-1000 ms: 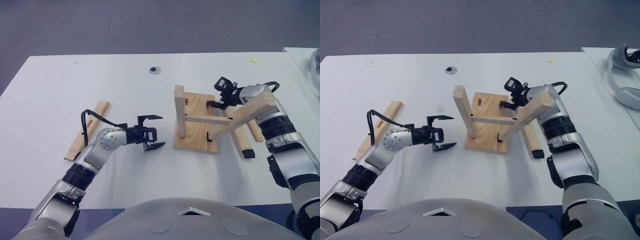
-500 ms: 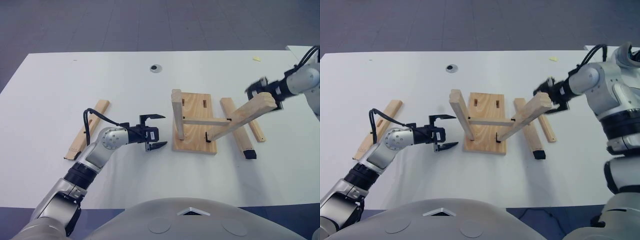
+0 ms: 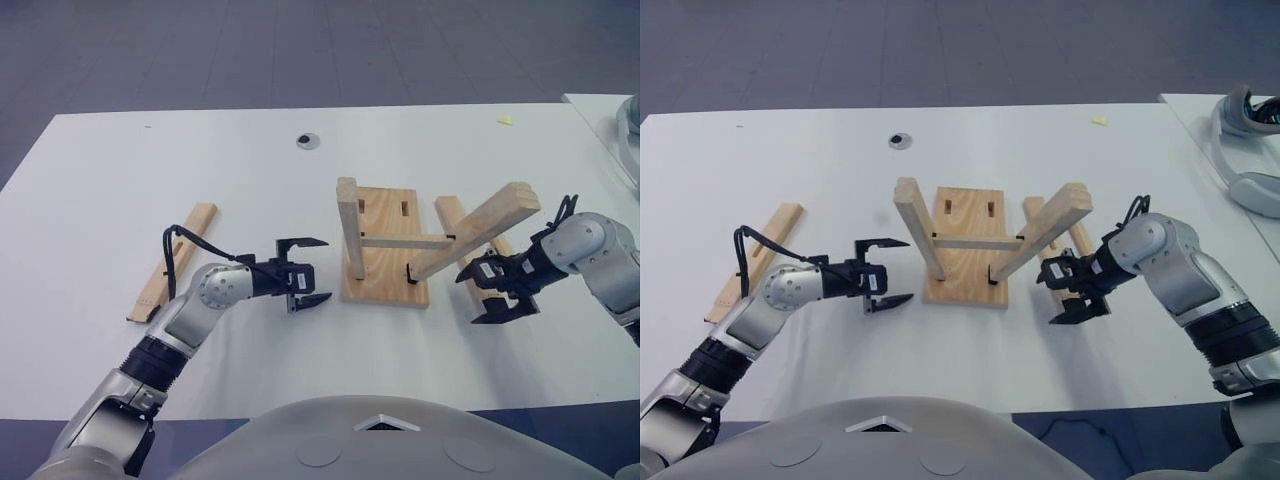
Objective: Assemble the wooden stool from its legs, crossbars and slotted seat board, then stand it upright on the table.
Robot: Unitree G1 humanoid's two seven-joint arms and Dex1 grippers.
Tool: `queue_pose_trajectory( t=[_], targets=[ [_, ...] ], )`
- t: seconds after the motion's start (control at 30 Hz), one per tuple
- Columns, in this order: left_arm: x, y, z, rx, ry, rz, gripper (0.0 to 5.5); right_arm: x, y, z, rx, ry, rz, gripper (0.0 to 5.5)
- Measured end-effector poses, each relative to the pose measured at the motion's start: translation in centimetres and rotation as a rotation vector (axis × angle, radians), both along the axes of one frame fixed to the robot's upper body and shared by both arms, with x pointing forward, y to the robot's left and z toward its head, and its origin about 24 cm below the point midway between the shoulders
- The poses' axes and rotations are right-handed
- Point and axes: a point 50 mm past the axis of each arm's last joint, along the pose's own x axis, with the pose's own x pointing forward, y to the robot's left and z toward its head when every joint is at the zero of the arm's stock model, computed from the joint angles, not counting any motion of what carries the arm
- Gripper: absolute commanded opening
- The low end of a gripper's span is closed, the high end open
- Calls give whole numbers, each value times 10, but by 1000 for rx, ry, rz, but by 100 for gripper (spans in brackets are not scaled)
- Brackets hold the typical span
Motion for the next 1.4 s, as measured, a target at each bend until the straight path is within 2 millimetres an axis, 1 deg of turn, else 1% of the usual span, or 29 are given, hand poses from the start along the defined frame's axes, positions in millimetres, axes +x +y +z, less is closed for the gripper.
queue_pose_trajectory(
  t=[0.1, 0.13, 0.17, 0.2, 0.23, 0.3, 0.37, 0.4, 0.43, 0.47, 0.5, 0.53, 0.6, 0.63, 0.67, 0.7, 0.77, 0.8, 0.83, 0.87, 0.9, 0.93, 1.0, 1.03, 1.07, 1.13, 1.17, 1.27, 1.4],
  targets=[
    [-1, 1, 1, -4, 8, 16, 511, 11, -20, 9, -12, -88, -137, 412],
    [-1, 4, 1, -15, 27, 41, 511, 22, -26, 22, 17, -167, -220, 412],
    [0, 10, 2, -34, 56, 89, 511, 34, -28, 39, 76, -259, -295, 412],
    [5, 22, 7, -65, 81, 164, 511, 46, -27, 57, 185, -364, -384, 412],
    [13, 34, 15, -111, 94, 238, 511, 53, -22, 70, 313, -439, -461, 412],
    [30, 48, 39, -236, 108, 340, 511, 59, -12, 84, 548, -508, -597, 412],
    [55, 52, 93, -470, 70, 377, 511, 61, 2, 104, 862, -536, -741, 412],
    [64, 46, 124, -592, 41, 348, 511, 60, 11, 116, 997, -534, -780, 412],
    [71, 32, 163, -742, 24, 278, 511, 56, 23, 128, 1142, -511, -817, 412],
    [72, 21, 187, -830, 20, 223, 511, 53, 30, 136, 1217, -494, -827, 412],
    [71, 3, 218, -953, 37, 144, 511, 47, 41, 147, 1311, -464, -824, 412],
    [69, -10, 233, -1014, 65, 99, 511, 43, 48, 156, 1370, -442, -815, 412],
    [63, -37, 261, -1140, 168, 25, 511, 31, 60, 181, 1489, -387, -762, 412],
    [60, -44, 269, -1171, 200, 14, 511, 27, 64, 188, 1524, -362, -741, 412],
    [58, -49, 275, -1204, 232, 19, 511, 24, 67, 195, 1561, -330, -727, 412],
    [56, -54, 282, -1232, 251, 23, 511, 20, 71, 207, 1611, -306, -703, 412],
    [52, -57, 296, -1254, 216, 48, 511, 9, 74, 238, 1719, -309, -645, 412],
    [50, -55, 302, -1277, 191, 73, 511, -1, 75, 259, 1778, -334, -592, 412],
    [49, -53, 303, -1286, 185, 95, 511, -7, 76, 265, 1790, -339, -574, 412],
    [48, -52, 301, -1287, 187, 117, 511, -9, 80, 265, 1767, -330, -583, 412],
    [46, -52, 294, -1268, 207, 135, 511, -9, 85, 258, 1728, -304, -615, 412],
    [46, -51, 277, -1217, 249, 181, 511, -8, 91, 238, 1637, -255, -677, 412],
    [46, -51, 229, -1074, 383, 296, 511, -6, 99, 174, 1369, -123, -839, 412],
    [43, -51, 193, -961, 493, 361, 511, -11, 97, 138, 1221, -68, -932, 412],
    [33, -52, 152, -843, 628, 404, 511, -20, 93, 125, 1131, -101, -944, 412],
    [22, -52, 139, -810, 618, 390, 511, -28, 92, 112, 1107, -81, -943, 412],
    [17, -51, 138, -815, 594, 388, 511, -31, 92, 110, 1118, -74, -932, 412],
    [19, -51, 137, -837, 543, 404, 511, -27, 93, 110, 1128, -119, -918, 412],
    [24, -48, 139, -818, 467, 425, 511, -20, 96, 108, 1127, -137, -919, 412]
  ],
)
